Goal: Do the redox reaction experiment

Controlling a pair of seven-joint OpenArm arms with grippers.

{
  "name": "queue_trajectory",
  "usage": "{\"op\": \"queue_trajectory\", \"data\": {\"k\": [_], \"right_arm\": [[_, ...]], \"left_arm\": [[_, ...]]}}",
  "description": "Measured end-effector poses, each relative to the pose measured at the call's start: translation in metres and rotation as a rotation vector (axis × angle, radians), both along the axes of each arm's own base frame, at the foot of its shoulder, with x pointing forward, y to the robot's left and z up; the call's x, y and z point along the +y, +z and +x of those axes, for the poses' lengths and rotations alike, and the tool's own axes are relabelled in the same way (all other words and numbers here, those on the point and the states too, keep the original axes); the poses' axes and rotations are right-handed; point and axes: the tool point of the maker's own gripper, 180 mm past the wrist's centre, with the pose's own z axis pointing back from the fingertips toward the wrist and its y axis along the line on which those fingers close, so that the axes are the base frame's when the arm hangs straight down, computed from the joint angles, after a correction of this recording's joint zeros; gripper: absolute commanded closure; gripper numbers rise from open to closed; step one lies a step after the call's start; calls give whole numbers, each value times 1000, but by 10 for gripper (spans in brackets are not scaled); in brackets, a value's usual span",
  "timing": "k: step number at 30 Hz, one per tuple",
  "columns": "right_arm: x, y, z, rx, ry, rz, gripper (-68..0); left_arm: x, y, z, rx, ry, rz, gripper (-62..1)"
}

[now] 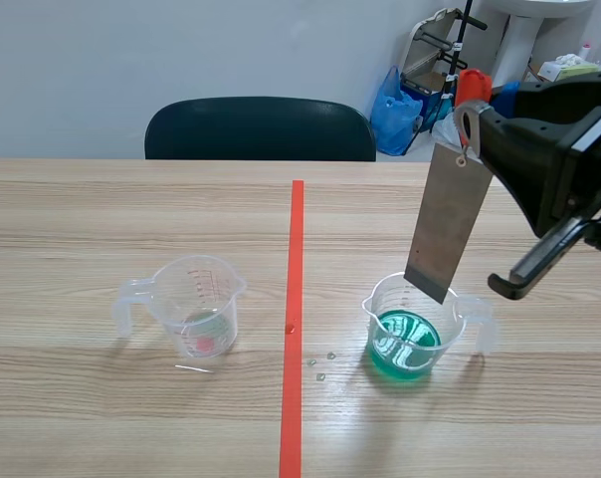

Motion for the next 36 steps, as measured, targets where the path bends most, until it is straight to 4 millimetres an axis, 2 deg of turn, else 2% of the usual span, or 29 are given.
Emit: {"op": "queue_trajectory", "data": {"k": [1,8,10,11,14,16,19,22,27,36], "right_arm": [[0,0,0,0,0,0,-20],[0,0,0,0,0,0,-20],[0,0,0,0,0,0,-20],[0,0,0,0,0,0,-20],[0,0,0,0,0,0,-20],[0,0,0,0,0,0,-20],[0,0,0,0,0,0,-20],[0,0,0,0,0,0,-20],[0,0,0,0,0,-1,-20],[0,0,0,0,1,-2,-20]], "left_arm": [[0,0,0,0,0,0,-619],[2,2,7,-5,-41,7,-159],[2,1,10,2,-76,17,-72],[2,2,12,1,-92,17,-48],[0,3,19,2,-137,1,-27],[-4,6,32,-6,-163,-45,-27],[-5,16,72,-59,-158,-112,-27],[-16,14,111,-73,-185,-118,-27],[-54,9,153,-42,-258,-181,-27],[-138,1,201,45,-398,-235,-27]]}}
